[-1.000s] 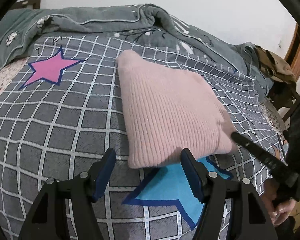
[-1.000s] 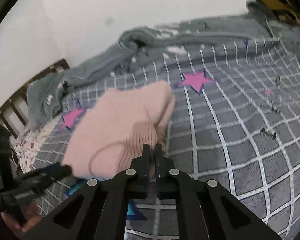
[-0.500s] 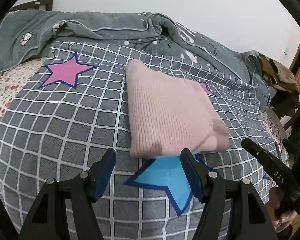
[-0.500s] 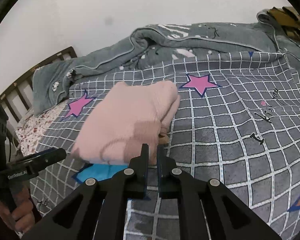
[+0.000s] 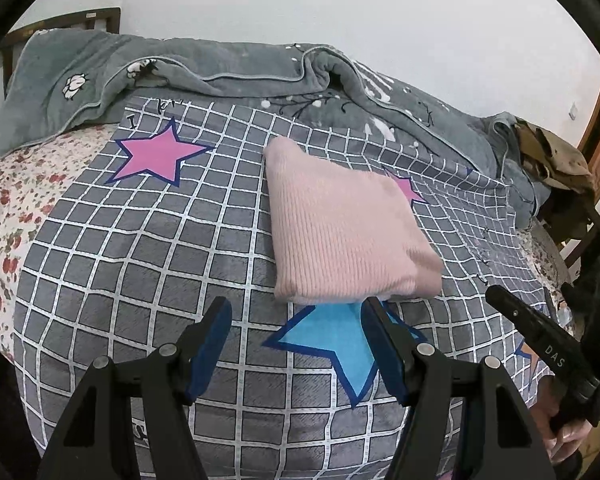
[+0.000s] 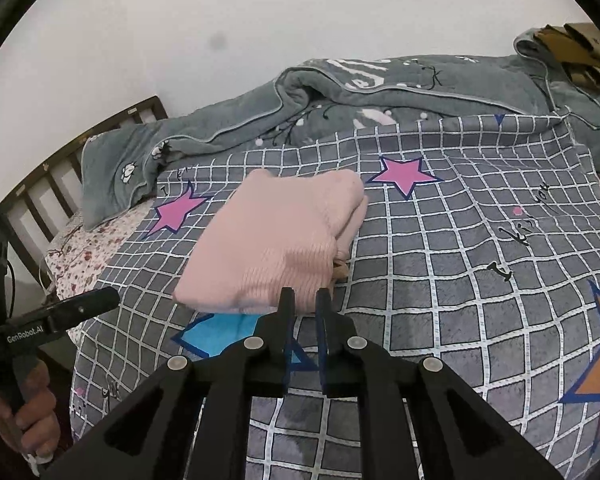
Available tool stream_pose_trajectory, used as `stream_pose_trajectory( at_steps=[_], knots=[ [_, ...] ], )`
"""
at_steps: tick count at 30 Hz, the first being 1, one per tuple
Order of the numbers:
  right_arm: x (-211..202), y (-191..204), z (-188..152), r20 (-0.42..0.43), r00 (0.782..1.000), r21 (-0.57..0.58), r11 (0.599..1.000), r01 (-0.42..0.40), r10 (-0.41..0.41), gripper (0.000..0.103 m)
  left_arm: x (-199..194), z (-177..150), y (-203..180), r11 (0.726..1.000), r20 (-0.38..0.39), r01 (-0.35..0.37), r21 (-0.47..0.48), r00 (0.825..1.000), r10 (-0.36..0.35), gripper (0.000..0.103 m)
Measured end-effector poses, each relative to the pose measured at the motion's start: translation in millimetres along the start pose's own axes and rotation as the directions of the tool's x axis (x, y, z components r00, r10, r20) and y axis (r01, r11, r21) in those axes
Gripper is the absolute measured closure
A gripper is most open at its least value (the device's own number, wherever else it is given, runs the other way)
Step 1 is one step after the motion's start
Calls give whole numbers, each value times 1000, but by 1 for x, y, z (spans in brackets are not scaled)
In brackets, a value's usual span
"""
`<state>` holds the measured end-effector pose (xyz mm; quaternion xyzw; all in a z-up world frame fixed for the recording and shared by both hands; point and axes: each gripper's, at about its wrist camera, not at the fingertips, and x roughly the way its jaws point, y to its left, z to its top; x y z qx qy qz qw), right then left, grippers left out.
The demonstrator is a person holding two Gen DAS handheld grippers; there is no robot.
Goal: Fold small clothes
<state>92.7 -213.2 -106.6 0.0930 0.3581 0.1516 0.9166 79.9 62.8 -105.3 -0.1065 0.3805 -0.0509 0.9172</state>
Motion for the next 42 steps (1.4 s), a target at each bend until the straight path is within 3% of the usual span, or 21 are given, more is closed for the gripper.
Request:
stream_pose_trajectory(
  at_steps=[19,23,28,40,42],
  knots=[
    [-8,3,8,15,999,-13,999,44,-44,92,4,13,0,999,36,54,9,998,-54,38],
    [-4,2,16,26,998,-52,997,53,-52,79,13,28,-3,999,53,45,16,998,-46,38],
    [20,-2,28,14,999,-69,997,36,-35,78,36,47,-9,999,67,32,14,997,-33,38],
    [129,-10,42,-82,997,-70,998,-5,-1,78,122,75,-23,997,49,-12,72,999,8,38],
    [133,-12,40,-65,998,-72,997,-11,6,86,131,71,-25,996,42,-27,89,999,23,38]
  ],
)
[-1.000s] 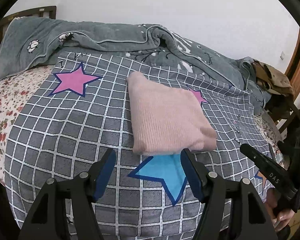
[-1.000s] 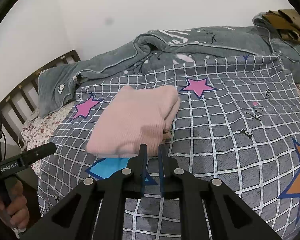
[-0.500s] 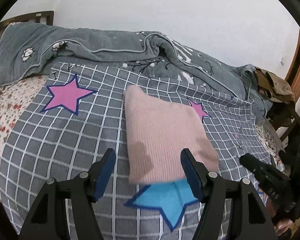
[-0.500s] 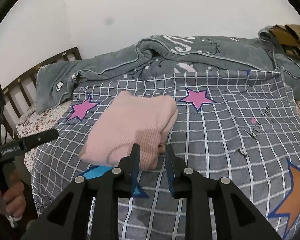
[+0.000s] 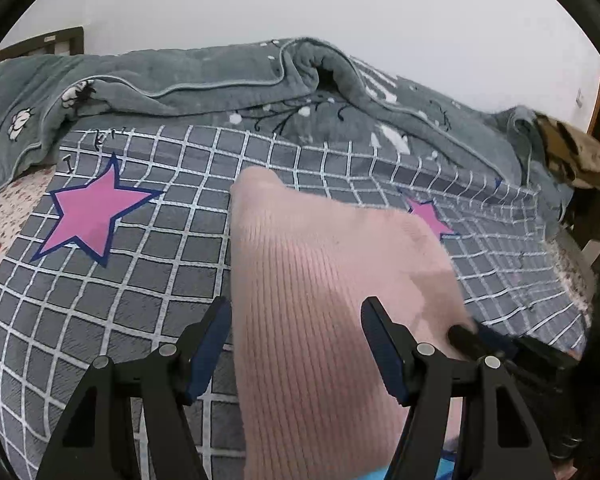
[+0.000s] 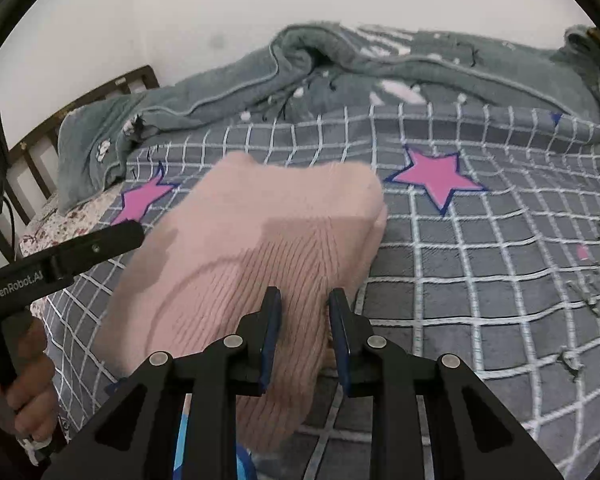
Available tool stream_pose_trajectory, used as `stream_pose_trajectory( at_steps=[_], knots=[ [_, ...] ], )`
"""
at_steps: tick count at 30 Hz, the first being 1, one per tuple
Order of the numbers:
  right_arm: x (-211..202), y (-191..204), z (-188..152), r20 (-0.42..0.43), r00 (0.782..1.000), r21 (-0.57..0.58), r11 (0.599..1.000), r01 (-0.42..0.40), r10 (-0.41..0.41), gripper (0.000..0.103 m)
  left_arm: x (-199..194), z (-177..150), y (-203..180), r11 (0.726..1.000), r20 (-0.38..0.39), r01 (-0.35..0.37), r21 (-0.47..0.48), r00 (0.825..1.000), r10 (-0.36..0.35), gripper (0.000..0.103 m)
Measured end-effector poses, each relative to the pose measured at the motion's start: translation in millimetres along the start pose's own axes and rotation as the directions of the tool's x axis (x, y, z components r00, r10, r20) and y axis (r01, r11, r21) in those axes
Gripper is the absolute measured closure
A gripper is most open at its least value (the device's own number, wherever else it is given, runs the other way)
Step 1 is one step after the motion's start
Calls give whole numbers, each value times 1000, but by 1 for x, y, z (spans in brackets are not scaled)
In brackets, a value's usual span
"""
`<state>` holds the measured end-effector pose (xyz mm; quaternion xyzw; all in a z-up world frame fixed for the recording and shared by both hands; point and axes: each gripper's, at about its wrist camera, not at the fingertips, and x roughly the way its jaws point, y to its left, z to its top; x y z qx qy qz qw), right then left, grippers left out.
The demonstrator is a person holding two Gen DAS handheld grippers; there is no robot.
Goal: Fold small clothes
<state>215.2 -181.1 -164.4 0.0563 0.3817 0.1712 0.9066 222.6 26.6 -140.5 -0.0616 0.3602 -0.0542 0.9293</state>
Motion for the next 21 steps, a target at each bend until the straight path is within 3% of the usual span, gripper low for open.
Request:
stream_pose_trajectory(
  at_steps=[3,7,10,14,16,18,21],
  knots=[
    [-11,-7,-8,90,996,3,1000,-18,18,93,11,-5,-5,1000,-21,-13,25,1000,14,38],
    [-12,-26,-7,80,992,97,990,-105,97,94,12,-10,-4,1000,-11,-9,11,1000,9,37],
    [-2,-21,-10,47,995,68,994,-90,87,89,12,-11,-2,1000,-15,-5,7,1000,5,37],
    [-8,-21,-2,99,991,85,991,-104,95,75,13,-12,2,1000,-11,-1,-6,1000,1,37],
    [-3,-23,1,94,992,99,990,-99,89,74,13,-13,3,1000,-11,5,-15,1000,-5,37],
    [4,-23,-1,62,993,108,988,-108,101,90,13,-13,3,1000,-13,8,-15,1000,-9,37],
    [-3,-13,-5,90,995,49,998,-38,33,92,9,-15,1,1000,-9,4,0,1000,-4,37]
  ],
)
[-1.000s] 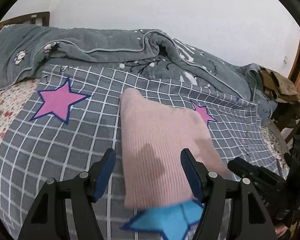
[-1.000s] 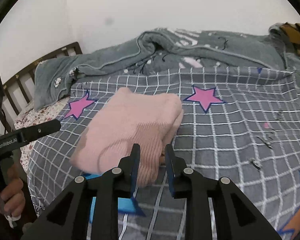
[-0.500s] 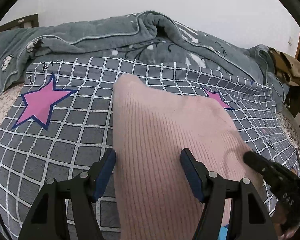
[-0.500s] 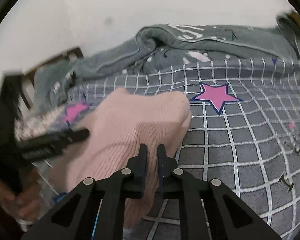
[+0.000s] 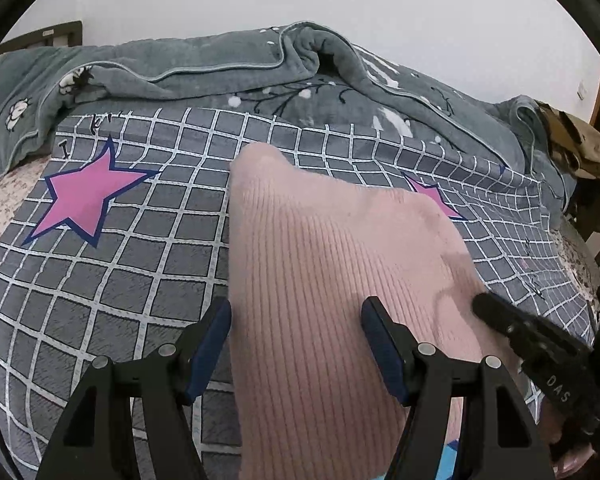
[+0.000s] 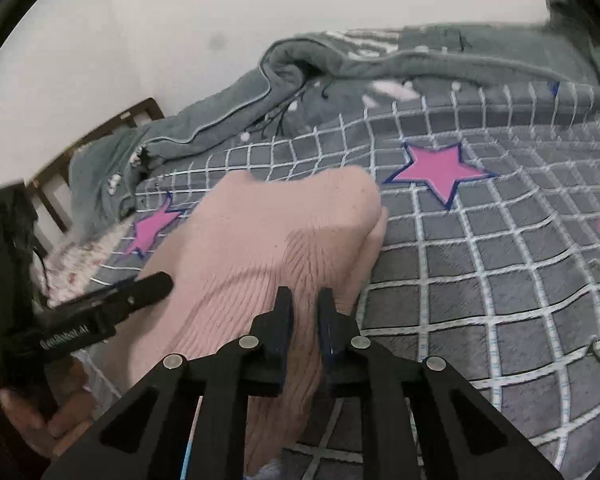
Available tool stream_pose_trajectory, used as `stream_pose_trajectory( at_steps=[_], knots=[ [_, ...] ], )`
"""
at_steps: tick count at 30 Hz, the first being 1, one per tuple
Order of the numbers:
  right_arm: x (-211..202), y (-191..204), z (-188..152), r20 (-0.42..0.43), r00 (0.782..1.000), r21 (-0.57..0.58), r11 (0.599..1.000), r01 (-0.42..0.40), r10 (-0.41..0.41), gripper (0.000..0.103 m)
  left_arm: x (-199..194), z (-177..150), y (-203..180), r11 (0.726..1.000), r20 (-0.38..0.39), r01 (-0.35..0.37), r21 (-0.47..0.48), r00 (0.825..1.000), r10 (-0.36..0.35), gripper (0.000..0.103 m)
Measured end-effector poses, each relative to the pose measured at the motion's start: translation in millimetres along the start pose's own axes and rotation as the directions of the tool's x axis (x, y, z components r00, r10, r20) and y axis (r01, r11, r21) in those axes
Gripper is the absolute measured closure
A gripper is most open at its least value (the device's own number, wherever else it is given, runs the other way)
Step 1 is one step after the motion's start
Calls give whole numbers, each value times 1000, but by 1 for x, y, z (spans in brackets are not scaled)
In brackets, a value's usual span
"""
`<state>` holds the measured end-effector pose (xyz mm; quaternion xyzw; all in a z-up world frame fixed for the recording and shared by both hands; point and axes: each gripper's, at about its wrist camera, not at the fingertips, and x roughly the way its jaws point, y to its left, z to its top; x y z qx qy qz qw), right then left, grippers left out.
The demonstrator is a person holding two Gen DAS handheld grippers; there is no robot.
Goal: Fold small clothes
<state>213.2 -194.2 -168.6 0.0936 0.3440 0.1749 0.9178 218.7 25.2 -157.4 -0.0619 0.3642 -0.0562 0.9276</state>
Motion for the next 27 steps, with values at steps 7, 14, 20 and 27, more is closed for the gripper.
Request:
stream_pose_trajectory(
  at_steps=[7,14,20,27],
  knots=[
    [-26,4,0,-11,999,-14,999,48,-48,95,-27,-9,-2,1000,7,1,19,1000,-1,37],
    [-92,22,-3,10,985,-62,983,171,-171,64,-90,-29,-11,1000,30,-6,20,1000,5,37],
    [-147,36,-10,-12,985,-46,984,169,-170,57,-141,-46,-32,996,56,-66,60,996,62,22],
    [-189,54,-26,-16,974,-95,970,224,-227,21,-183,-58,-38,998,57,-62,19,997,61,13]
  ],
)
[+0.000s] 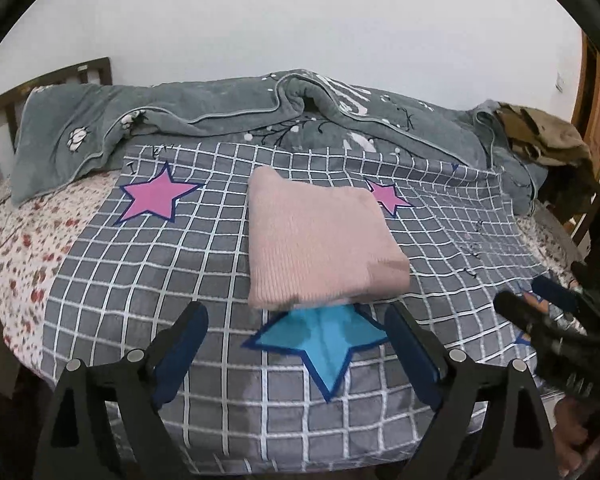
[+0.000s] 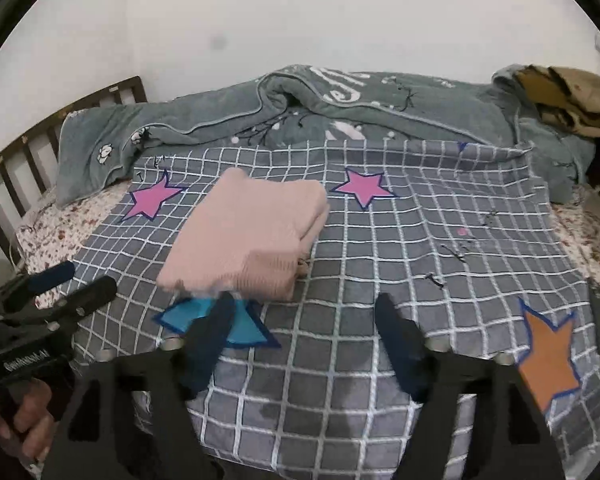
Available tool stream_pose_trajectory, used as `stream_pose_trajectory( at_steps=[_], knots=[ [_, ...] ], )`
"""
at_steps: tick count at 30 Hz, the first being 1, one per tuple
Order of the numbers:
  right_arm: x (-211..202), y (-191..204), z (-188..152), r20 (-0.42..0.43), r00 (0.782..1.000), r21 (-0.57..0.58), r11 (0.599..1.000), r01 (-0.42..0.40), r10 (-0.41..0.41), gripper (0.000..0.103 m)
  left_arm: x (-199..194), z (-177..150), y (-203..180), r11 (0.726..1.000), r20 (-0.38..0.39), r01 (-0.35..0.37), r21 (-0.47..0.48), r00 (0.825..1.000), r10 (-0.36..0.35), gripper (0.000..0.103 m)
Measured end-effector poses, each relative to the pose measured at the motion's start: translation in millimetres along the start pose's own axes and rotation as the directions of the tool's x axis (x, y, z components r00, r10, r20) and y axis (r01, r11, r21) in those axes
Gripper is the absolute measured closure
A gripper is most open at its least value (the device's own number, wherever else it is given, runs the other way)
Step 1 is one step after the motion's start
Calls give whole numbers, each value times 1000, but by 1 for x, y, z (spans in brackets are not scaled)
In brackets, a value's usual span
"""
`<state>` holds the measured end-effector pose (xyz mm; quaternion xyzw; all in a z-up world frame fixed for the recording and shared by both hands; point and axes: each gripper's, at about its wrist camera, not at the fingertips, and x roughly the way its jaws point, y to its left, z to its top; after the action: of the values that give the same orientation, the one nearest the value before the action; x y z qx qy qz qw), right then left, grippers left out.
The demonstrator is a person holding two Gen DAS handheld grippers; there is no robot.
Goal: Fold small clothes
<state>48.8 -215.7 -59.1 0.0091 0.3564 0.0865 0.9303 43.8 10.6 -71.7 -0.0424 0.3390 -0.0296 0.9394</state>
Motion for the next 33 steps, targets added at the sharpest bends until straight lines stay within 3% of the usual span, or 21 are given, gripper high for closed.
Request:
stream_pose_trajectory(
  at_steps=[6,33],
  knots=[
    [-26,-3,-13,21,1000,11,1000,21,-21,10,-14,-2,-8,1000,-18,-6,7,1000,6,13],
    [-49,-20,-11,17,999,69,997,42,-43,10,-31,2,-27,999,9,-21,46,1000,20,12]
  ],
)
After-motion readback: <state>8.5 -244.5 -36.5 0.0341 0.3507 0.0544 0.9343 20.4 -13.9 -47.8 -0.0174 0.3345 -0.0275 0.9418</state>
